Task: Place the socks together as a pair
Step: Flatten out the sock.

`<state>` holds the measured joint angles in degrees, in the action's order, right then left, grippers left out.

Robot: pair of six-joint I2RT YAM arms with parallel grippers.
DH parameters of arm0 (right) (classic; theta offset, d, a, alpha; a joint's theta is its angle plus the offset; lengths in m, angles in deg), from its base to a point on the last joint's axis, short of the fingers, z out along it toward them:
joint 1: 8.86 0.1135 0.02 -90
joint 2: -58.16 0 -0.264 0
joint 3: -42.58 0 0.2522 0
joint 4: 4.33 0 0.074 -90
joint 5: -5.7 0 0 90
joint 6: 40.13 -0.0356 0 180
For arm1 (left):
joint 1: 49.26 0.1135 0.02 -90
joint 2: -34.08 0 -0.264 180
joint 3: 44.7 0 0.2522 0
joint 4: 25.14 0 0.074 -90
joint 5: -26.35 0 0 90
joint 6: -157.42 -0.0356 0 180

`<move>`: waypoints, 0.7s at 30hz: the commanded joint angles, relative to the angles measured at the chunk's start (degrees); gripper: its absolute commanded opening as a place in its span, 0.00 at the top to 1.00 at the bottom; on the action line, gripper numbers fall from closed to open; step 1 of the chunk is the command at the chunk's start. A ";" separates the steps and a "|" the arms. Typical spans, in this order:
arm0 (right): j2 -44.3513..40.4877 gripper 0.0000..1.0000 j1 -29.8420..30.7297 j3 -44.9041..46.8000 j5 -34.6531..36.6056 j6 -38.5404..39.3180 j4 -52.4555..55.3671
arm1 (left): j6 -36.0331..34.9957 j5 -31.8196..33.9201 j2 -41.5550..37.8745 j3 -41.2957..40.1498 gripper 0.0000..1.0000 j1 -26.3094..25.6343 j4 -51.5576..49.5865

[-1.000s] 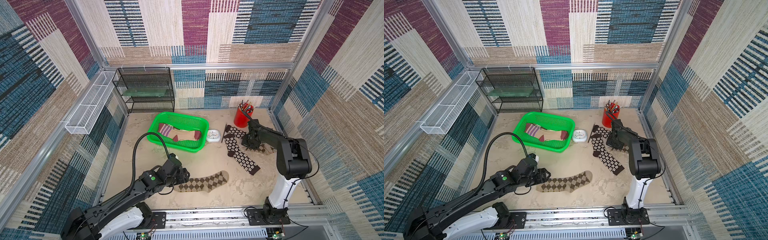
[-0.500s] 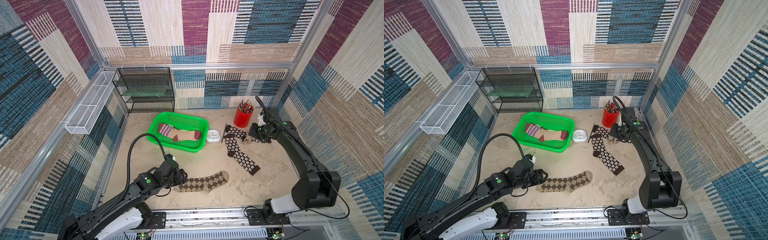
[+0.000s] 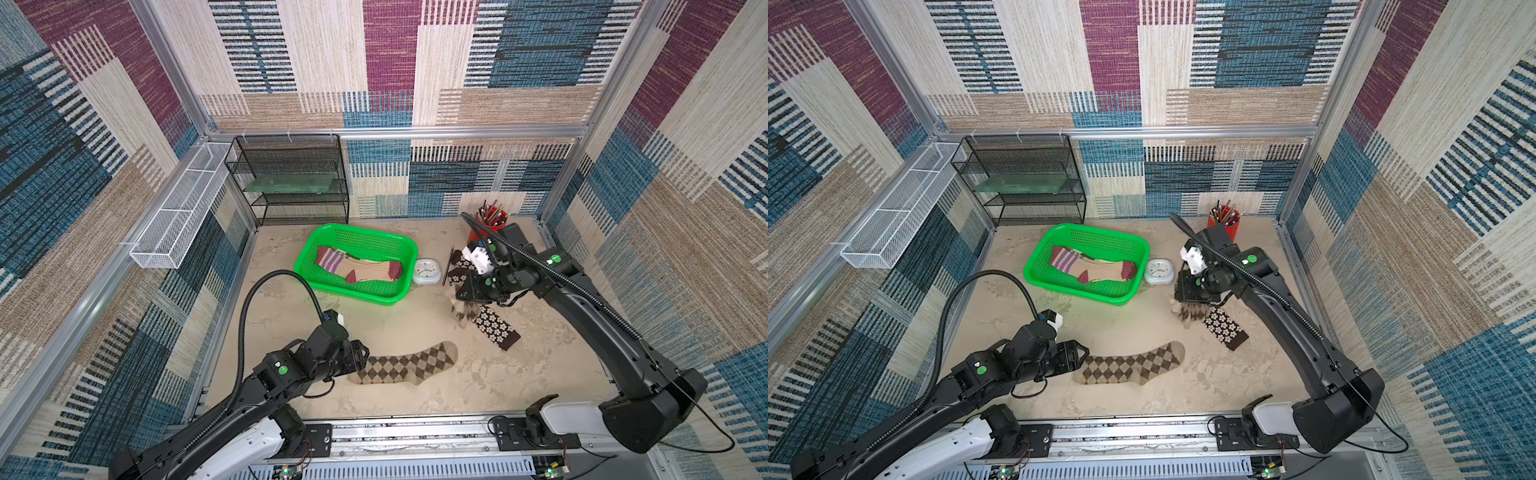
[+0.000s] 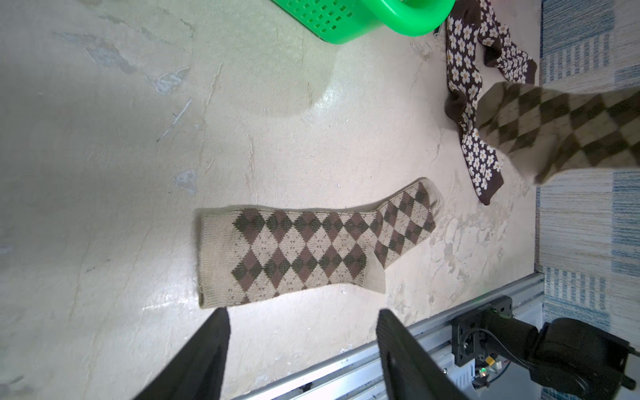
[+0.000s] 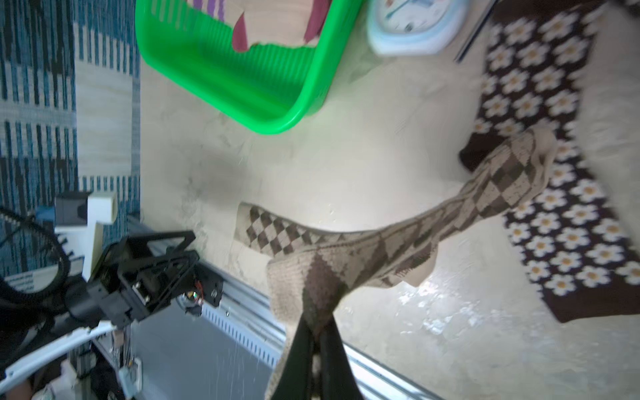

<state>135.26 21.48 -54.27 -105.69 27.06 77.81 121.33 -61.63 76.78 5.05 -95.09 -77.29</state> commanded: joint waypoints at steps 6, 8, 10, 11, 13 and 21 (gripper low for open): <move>4.06 0.99 17.66 10.83 -6.75 -15.40 -13.61 | 2.38 3.51 -4.83 -1.03 0.33 0.03 -5.38; 6.47 0.98 19.17 13.42 -8.74 -17.34 -18.36 | 2.47 3.65 -5.49 -1.12 0.33 0.03 -5.74; 8.90 0.97 20.36 13.99 -9.53 -17.96 -21.28 | 2.49 3.50 -5.61 -1.09 0.33 0.04 -5.95; 10.19 0.94 20.62 14.08 -10.30 -18.15 -22.46 | 2.52 3.33 -5.38 -1.01 0.33 0.03 -5.86; 11.80 0.80 20.56 14.01 -11.23 -18.09 -23.85 | 2.47 2.87 -4.48 -0.75 0.33 0.04 -5.32; 8.32 0.32 16.67 16.29 -16.11 -14.07 -23.32 | 5.18 0.53 2.33 1.14 0.29 -2.00 0.46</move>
<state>145.79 40.11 -38.75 -119.90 11.19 54.64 123.29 -60.12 78.11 5.58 -96.38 -79.83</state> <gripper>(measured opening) 0.676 0.710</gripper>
